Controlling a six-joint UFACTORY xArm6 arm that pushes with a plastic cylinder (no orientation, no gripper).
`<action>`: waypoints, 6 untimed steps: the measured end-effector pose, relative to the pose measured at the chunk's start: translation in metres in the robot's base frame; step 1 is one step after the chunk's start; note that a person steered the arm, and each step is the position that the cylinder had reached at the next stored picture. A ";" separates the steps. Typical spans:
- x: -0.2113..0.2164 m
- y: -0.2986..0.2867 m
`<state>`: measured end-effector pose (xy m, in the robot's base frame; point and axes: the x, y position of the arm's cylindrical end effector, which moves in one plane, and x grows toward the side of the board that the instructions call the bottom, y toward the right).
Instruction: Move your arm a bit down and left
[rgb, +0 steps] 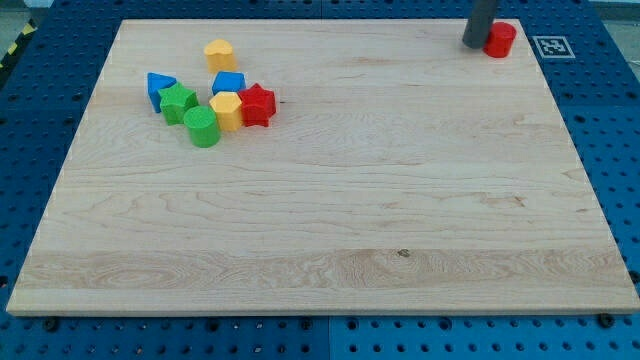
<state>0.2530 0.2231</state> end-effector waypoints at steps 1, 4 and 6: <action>0.025 0.000; 0.079 -0.056; 0.084 -0.063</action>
